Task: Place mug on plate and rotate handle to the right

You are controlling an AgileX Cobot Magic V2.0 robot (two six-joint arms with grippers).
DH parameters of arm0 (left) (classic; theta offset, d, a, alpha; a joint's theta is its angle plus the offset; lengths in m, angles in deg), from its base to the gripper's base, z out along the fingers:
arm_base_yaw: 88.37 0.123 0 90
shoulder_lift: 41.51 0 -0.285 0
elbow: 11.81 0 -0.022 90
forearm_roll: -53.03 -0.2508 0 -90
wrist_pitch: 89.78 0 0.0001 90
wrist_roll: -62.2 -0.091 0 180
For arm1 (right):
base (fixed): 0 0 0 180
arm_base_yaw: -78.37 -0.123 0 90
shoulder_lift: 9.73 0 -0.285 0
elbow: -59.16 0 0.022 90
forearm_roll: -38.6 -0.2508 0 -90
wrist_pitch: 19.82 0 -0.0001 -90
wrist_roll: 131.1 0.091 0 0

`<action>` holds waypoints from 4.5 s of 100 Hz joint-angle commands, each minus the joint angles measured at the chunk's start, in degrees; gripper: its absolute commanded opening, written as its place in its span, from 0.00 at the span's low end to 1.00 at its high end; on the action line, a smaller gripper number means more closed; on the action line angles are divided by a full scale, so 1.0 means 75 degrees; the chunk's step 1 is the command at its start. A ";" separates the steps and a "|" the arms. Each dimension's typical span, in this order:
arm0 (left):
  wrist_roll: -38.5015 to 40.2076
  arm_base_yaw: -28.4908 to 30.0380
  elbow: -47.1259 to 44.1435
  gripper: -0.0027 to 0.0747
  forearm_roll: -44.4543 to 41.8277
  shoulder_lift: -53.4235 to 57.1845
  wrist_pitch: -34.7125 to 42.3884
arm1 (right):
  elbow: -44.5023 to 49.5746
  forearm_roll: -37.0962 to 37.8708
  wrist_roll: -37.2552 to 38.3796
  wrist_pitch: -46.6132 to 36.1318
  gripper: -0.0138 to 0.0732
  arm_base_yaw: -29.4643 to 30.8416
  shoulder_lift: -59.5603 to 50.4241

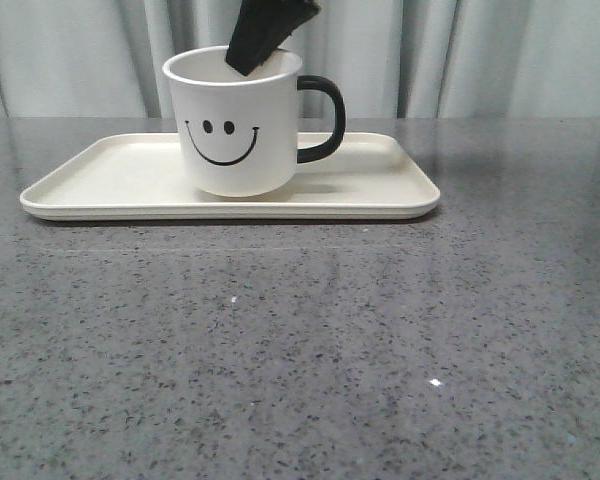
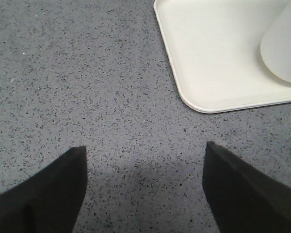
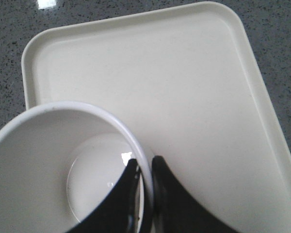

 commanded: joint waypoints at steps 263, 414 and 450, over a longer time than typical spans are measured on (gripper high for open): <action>0.0072 0.0026 0.0191 0.67 -0.0010 0.0030 0.0469 | -0.0175 -0.0912 0.0150 -0.0290 0.63 0.0515 -0.0743; 0.0072 0.0026 0.0191 0.67 0.0114 0.0030 0.0613 | 1.0032 0.2714 0.4481 -0.5609 0.63 0.2748 -1.0185; 0.0072 0.0026 0.0191 0.67 0.0397 0.0030 0.1003 | 1.2114 0.2707 0.4542 -0.6625 0.63 0.2757 -1.1943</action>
